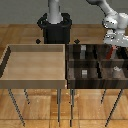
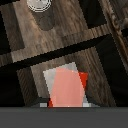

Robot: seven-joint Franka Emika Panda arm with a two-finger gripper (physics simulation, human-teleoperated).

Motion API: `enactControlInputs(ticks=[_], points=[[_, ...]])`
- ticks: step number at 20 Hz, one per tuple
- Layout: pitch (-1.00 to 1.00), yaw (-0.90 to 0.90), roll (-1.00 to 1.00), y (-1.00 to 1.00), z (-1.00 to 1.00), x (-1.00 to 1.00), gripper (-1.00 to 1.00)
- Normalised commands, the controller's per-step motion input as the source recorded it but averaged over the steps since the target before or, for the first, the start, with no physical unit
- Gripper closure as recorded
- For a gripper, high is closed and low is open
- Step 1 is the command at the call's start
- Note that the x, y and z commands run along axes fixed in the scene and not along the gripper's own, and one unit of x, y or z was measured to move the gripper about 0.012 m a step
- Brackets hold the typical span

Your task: Place the box of cereal into the appropriate compartment.

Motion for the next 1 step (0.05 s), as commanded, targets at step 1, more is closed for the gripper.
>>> enactControlInputs(ticks=[1], points=[[0.00, 0.00, 0.00, 0.00, 0.00, 0.00, 1.00]])
